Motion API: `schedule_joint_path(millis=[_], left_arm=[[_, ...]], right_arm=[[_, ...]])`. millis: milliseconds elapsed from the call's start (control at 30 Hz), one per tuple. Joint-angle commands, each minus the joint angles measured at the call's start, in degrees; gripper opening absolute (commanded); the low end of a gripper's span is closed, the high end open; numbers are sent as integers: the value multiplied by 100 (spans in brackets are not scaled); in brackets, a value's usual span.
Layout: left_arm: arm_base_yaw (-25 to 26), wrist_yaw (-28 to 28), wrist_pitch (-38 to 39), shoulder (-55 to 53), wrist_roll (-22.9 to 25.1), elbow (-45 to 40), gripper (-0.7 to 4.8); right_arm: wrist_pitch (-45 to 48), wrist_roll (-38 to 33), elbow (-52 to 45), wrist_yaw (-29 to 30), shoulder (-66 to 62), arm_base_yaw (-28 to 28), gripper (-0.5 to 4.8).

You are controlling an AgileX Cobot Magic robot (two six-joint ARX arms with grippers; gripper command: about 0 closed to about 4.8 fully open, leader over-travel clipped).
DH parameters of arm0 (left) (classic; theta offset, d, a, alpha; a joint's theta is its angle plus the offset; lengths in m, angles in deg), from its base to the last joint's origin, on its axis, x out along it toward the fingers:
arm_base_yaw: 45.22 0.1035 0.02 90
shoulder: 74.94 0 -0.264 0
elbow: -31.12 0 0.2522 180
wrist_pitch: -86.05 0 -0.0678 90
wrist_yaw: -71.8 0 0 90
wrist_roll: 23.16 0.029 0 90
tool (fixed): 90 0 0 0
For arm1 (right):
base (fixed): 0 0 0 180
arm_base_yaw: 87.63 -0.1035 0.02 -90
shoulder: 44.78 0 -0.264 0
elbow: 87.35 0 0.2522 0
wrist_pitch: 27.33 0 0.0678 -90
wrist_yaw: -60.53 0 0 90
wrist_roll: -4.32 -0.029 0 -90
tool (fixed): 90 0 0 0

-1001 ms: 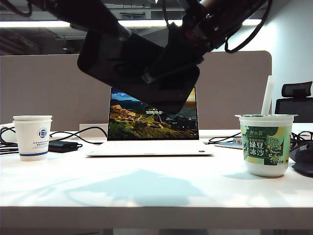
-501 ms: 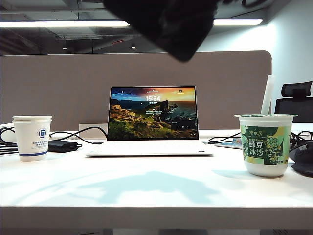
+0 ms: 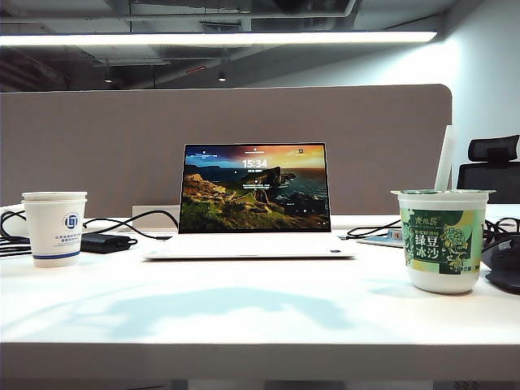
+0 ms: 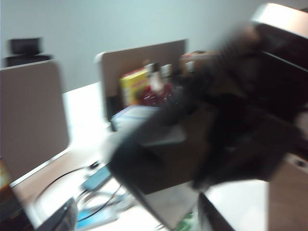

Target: Pick up the black phone, pick up the charger plug, insert the charger plug into the phone's charging port, and finally place the connected phone back on the desk.

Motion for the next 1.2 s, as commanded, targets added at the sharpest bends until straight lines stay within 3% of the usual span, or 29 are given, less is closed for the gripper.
schedule_joint_path(millis=[33, 267, 501, 768, 1201], left_arm=[[-13, 286, -417, 20, -396, 33, 324], [-13, 361, -973, 20, -1165, 33, 322], [-13, 820, -1191, 20, -1469, 33, 317], [-13, 1010, -1287, 20, -1578, 33, 308], [-17, 807, -1853, 20, -2090, 33, 308]], right_arm=[[1128, -802, 35, 223, -13, -7, -1], [2033, -1648, 37, 564, -149, -9, -1], [2498, -2437, 37, 1222, -444, -15, -1], [2761, -2752, 35, 1567, -699, -66, -1], [2839, -2752, 35, 1556, -835, -197, -1]])
